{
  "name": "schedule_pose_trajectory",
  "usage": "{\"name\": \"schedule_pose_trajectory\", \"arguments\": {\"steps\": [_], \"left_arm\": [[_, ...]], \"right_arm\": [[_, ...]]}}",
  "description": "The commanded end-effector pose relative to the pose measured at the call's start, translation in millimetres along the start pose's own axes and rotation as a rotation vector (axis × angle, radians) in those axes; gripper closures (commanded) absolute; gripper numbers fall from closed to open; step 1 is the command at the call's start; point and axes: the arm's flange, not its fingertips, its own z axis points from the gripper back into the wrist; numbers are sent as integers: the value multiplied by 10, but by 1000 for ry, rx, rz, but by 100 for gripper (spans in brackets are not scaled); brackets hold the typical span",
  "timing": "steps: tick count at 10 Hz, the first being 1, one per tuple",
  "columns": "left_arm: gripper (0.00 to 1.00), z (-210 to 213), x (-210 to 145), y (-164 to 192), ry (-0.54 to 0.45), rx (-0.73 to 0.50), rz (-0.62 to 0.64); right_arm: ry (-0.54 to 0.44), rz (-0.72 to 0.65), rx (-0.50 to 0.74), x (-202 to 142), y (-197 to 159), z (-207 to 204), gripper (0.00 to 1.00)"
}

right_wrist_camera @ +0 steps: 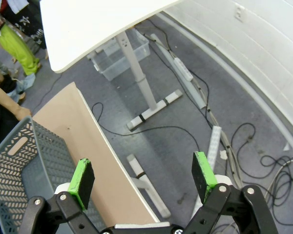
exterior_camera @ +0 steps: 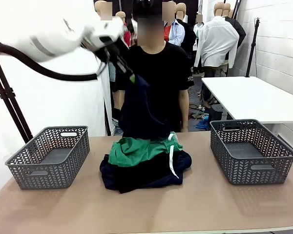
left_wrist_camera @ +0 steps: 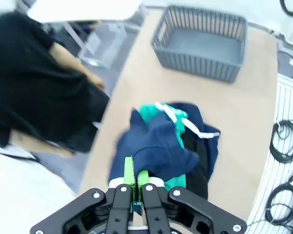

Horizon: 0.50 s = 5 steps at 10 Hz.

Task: Sort the tops and bottoms.
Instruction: Lift clothes from the center of the table with your left hand.

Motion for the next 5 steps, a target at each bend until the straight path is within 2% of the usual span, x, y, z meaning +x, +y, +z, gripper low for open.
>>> {"name": "schedule_pose_trajectory", "arguments": {"steps": [1,5], "left_arm": [[100,456,335,31,-108,151,-23],[100,1510,1172,-272,-268,350,-57]], "right_arm": [[5,-6,-3,2,19,8,0],[5,-6,-3,2,19,8,0]]}}
